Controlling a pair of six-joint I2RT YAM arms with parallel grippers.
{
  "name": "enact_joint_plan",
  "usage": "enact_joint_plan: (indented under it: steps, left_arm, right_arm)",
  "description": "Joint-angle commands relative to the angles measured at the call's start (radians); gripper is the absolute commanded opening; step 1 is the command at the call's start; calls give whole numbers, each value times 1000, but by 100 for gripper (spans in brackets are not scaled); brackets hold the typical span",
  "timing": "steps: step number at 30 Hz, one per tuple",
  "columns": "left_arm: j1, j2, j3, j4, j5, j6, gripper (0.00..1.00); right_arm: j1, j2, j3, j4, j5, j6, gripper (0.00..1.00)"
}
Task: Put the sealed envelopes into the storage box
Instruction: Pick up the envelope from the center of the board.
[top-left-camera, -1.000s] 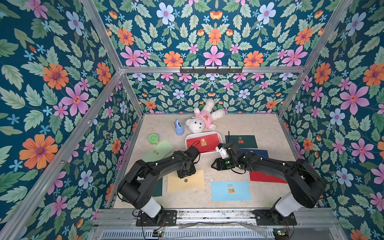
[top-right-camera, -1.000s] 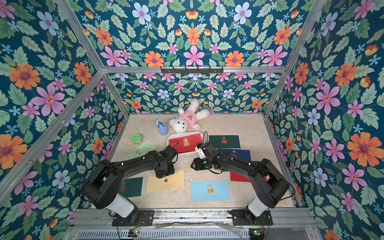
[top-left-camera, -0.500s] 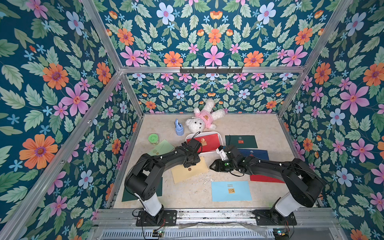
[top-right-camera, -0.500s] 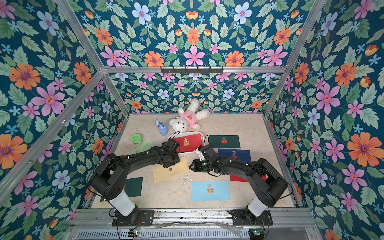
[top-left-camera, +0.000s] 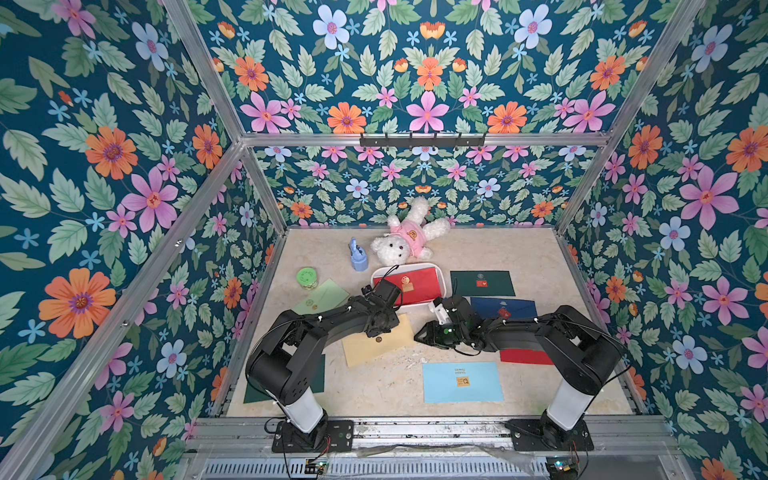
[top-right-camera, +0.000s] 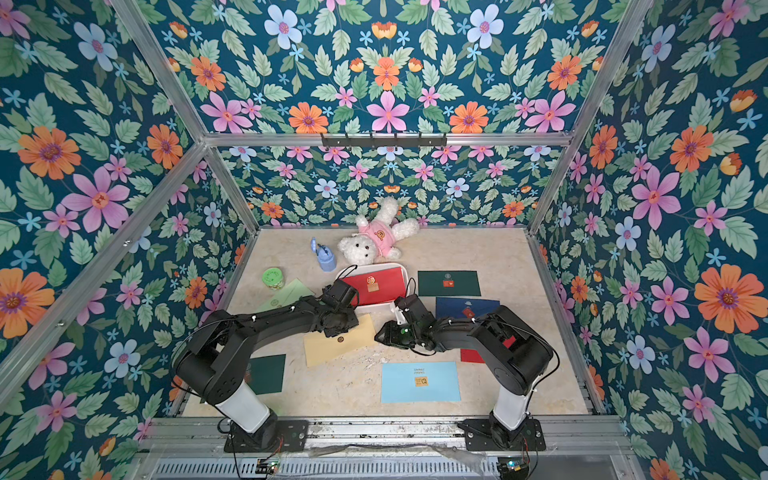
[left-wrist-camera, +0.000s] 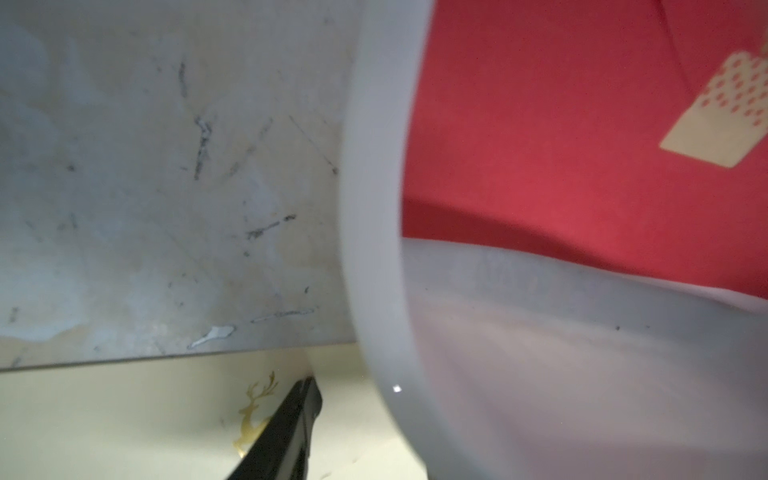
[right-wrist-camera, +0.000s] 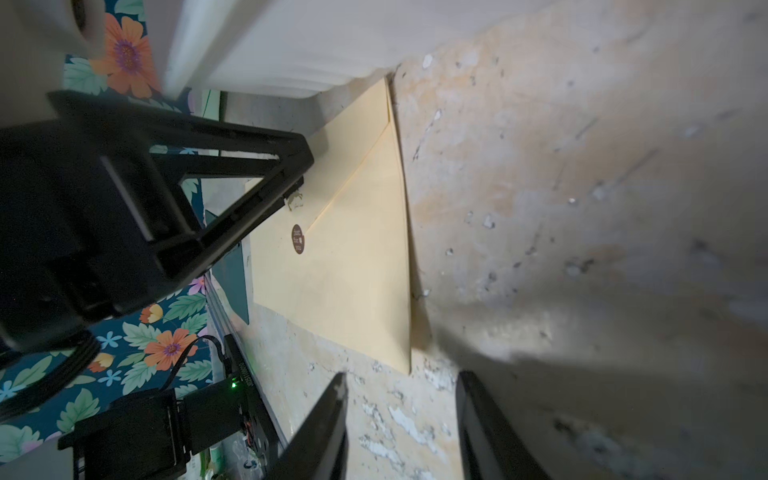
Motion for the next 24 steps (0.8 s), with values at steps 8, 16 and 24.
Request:
enact_joint_plan:
  steps: [8,16,24]
  left_arm:
    - [1,2,-22,1,23,-22,47]
    - [1,-1,-41,18,44,-28,47]
    - [1,-4,-47,28,53,-31,47]
  right_arm:
    - [12,15,-21,92,-24,72,44]
    - [15,43,-28,164,-26,117,43]
    - [18,68,-36,257,-33,168,41]
